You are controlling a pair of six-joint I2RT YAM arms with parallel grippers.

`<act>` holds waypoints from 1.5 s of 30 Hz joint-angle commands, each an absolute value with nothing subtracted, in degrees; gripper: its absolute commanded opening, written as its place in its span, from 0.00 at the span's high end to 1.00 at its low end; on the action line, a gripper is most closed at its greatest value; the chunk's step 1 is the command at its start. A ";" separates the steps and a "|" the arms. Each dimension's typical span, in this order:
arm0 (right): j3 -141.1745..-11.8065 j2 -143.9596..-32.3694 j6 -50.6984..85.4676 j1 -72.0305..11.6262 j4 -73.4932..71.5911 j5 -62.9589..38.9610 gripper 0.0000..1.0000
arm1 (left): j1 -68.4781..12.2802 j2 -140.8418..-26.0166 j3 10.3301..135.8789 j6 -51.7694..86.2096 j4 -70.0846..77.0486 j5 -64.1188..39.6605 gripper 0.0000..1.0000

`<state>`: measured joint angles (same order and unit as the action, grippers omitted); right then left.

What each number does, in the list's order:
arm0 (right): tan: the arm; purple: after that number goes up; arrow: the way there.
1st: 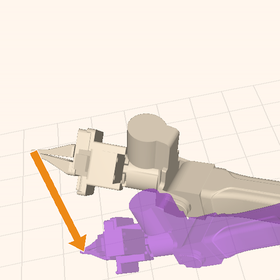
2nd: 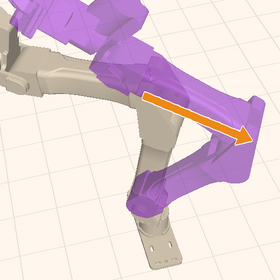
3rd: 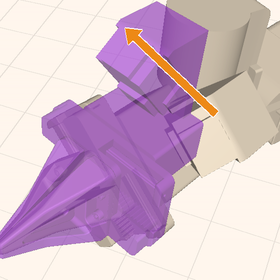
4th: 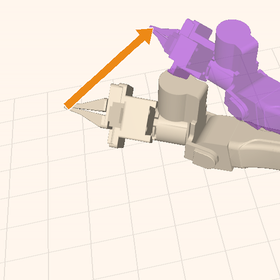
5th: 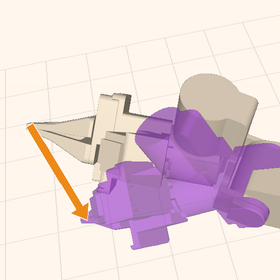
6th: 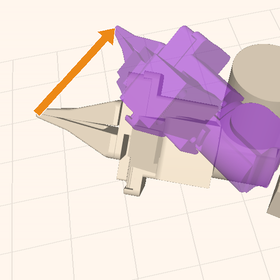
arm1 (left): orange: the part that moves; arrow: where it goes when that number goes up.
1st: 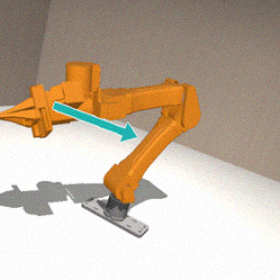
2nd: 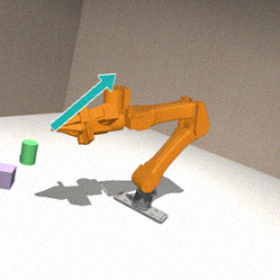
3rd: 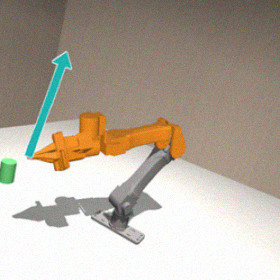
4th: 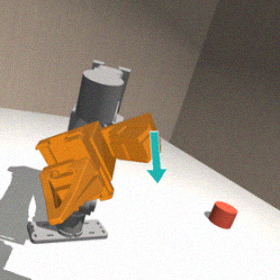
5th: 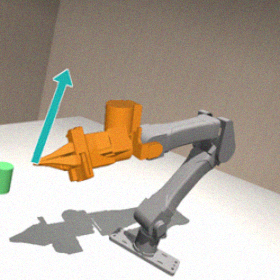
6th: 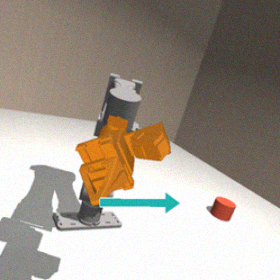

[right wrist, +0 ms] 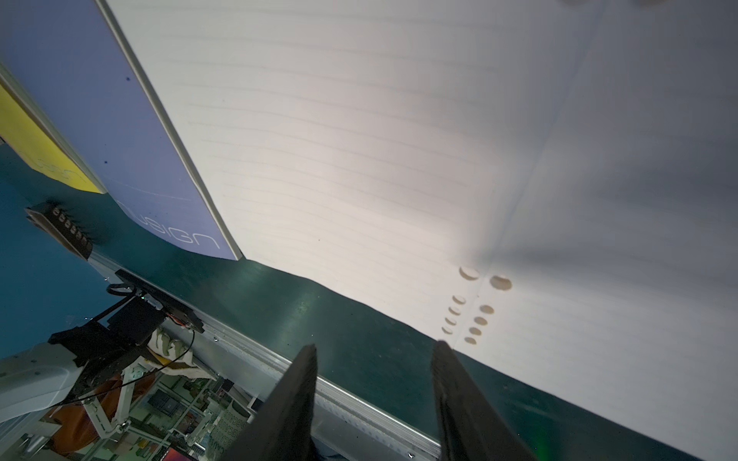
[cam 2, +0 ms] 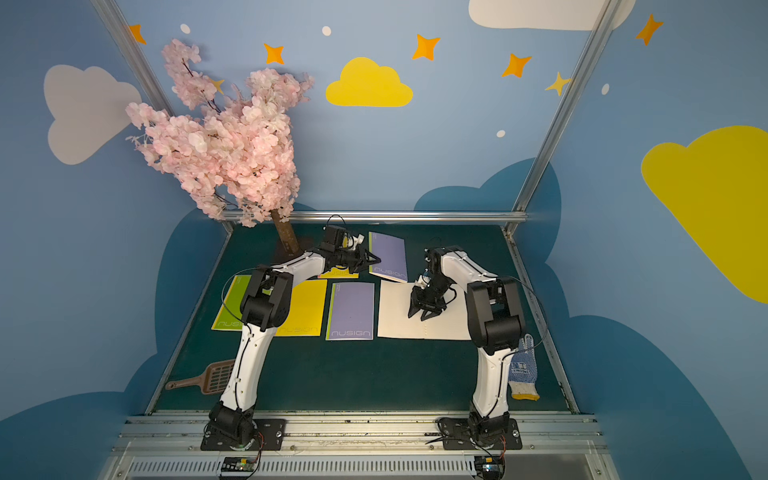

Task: Close the notebook
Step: Place the notebook at the center of the board.

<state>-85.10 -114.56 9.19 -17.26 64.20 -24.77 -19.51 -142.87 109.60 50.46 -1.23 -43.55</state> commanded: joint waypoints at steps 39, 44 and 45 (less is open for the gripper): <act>-82.82 -112.11 9.42 -16.79 62.54 -25.14 0.51 | -18.78 -132.29 104.97 36.56 -13.75 -28.94 0.62; -82.64 -111.68 9.48 -16.79 62.53 -25.22 0.51 | -18.68 -131.76 104.51 36.37 -14.33 -28.67 0.62; -82.66 -111.63 9.51 -16.79 62.50 -25.14 0.51 | -18.72 -131.60 104.29 36.30 -14.34 -28.72 0.62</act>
<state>-83.24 -113.43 9.21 -16.97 62.35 -25.10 -19.00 -134.04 105.12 37.69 -12.86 -29.32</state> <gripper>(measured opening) 0.493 0.381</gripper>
